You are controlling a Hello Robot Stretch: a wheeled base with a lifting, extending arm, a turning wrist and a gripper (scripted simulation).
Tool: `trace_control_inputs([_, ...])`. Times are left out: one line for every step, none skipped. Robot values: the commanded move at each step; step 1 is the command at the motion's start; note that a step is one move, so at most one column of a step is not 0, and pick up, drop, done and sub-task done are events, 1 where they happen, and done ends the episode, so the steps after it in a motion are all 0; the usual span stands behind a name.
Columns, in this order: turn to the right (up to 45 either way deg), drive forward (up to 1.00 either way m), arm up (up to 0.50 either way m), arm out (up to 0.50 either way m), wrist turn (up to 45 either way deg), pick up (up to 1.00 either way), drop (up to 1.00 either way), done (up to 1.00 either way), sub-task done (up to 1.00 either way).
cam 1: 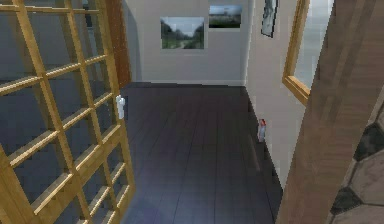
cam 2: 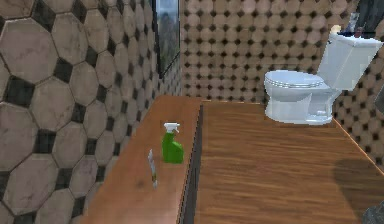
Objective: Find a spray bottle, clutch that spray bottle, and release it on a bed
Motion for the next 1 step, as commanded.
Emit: trace_control_inputs([0.0,0.00,0.28,0.00,0.0,0.00,0.00,0.00,0.00])
